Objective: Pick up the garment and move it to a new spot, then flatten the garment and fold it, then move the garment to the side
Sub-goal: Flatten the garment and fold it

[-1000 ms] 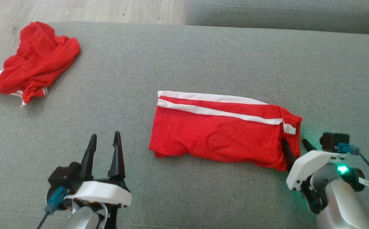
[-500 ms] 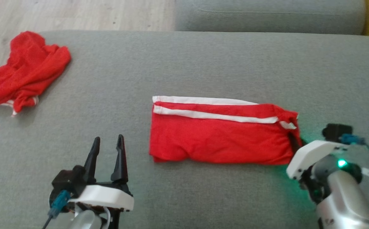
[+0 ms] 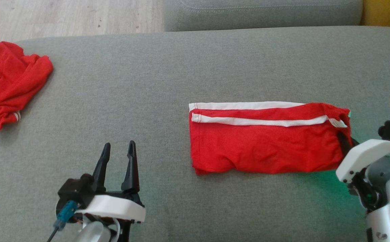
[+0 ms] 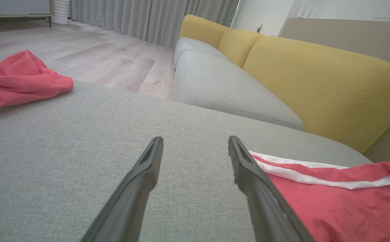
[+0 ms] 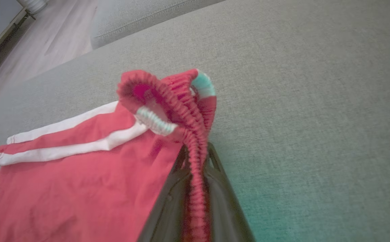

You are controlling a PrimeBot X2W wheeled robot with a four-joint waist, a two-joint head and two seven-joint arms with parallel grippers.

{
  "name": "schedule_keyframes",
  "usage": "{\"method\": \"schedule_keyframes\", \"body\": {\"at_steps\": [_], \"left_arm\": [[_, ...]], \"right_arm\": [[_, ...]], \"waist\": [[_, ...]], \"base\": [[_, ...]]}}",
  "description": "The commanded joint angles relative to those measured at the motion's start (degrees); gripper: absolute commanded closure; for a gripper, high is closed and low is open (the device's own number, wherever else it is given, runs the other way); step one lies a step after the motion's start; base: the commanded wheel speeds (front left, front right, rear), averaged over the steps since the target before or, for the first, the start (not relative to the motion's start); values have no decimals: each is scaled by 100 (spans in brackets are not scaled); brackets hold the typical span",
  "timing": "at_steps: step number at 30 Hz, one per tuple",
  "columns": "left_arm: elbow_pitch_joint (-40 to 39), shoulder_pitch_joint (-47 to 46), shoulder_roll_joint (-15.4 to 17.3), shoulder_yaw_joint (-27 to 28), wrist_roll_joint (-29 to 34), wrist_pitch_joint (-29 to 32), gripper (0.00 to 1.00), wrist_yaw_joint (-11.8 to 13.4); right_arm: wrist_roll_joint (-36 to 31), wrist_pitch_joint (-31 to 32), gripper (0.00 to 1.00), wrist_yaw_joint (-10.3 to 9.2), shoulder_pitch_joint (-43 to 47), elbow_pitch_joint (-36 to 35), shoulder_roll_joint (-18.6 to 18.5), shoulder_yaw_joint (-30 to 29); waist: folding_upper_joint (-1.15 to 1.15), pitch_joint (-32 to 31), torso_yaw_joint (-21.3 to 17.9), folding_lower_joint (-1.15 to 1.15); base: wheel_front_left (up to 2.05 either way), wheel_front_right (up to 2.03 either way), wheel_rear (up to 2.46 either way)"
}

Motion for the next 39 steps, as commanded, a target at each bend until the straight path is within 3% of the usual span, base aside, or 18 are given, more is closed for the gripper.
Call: {"method": "schedule_keyframes", "body": {"at_steps": [1,9,14,30,32,33,39], "left_arm": [[-186,-206,60,157,21,-4,0,29],[-158,-247,42,138,-7,4,0,15],[-171,-250,23,156,-22,-11,0,10],[-60,-388,-202,144,26,-62,0,-118],[-31,-393,-227,154,33,-66,0,-133],[-18,-395,-238,161,36,-68,0,-139],[37,-394,-295,199,65,-77,0,-180]], "right_arm": [[96,45,100,37,-129,-367,5,171],[763,372,100,37,-48,-1245,324,760],[974,435,100,37,-178,-1418,441,1195],[1612,-135,100,37,-1029,-1,476,2513],[1667,-216,45,37,-1114,175,477,2651],[1709,-262,0,37,-1151,239,477,2719],[2015,-494,0,37,-1326,377,477,3175]], "waist": [[0,0,4,0],[0,-32,162,0],[0,-9,318,0],[0,172,848,0],[0,173,873,0],[0,172,881,0],[0,139,853,0]], "base": [[0,0,0],[0,0,0],[0,0,0],[0,0,0],[0,0,0],[0,0,0],[0,0,0]]}}
